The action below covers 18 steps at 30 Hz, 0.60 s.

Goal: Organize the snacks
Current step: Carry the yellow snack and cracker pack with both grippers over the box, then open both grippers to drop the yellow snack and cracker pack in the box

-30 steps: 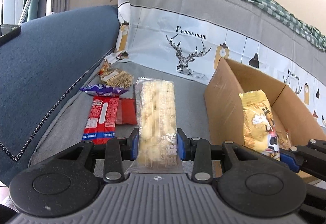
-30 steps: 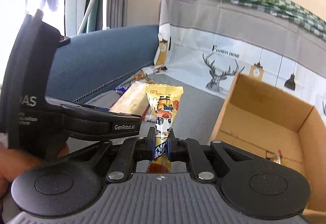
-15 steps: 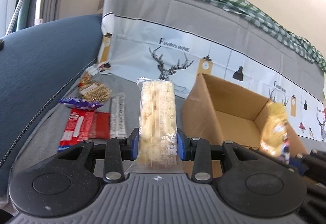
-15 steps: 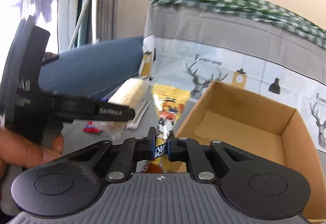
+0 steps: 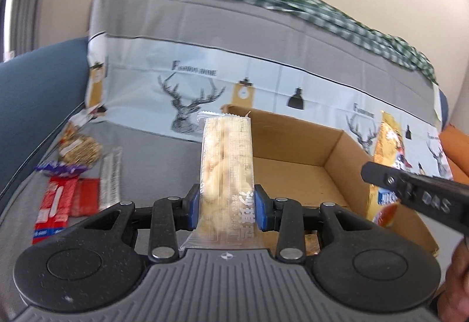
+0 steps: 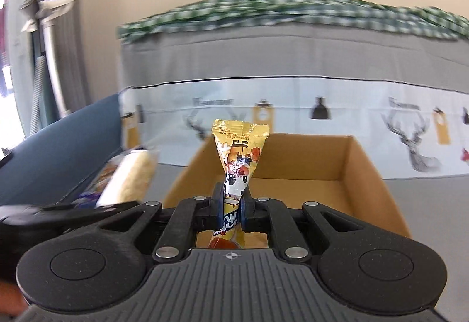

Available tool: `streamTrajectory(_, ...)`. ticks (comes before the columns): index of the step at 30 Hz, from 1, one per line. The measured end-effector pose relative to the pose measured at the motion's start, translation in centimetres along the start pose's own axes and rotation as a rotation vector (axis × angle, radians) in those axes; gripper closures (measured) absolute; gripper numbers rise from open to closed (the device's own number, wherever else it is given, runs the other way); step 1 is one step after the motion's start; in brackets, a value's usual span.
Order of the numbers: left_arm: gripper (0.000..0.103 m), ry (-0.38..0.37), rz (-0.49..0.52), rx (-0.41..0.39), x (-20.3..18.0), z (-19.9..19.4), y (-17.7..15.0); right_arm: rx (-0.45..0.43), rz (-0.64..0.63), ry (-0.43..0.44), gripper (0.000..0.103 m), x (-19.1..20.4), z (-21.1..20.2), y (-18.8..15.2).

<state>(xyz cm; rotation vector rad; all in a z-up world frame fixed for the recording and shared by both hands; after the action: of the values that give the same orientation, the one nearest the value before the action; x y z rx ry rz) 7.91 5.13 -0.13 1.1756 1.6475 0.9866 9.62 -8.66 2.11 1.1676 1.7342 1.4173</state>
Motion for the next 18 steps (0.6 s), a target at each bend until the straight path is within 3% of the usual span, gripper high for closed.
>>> streamTrajectory(10,0.063,-0.127,0.049,-0.028,-3.9,1.0,0.0,-0.013,0.035,-0.151,0.093,-3.1,1.0,-0.4)
streamTrajectory(16,0.063,-0.190,0.070,-0.029,-6.0,3.3,2.3,-0.067,0.051,-0.220,0.092,-4.2,0.4,0.1)
streamTrajectory(18,0.056,-0.212,0.092,-0.019,-6.7,4.1,2.8,-0.051,0.052,-0.227,0.088,-4.4,0.8,0.0)
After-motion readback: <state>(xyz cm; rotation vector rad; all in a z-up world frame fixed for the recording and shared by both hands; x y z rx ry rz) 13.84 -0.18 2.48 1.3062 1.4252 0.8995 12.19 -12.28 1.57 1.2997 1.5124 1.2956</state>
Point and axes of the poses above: each gripper's, at about its wrist camera, not at the fingertips, and z roughly the way its jaws point, x to its left, y to its top, the point moved 1 cm from there along z, roughly the way its jaws point, and after that the axes turned 10 degrees about -x, right-handed, at the moved point
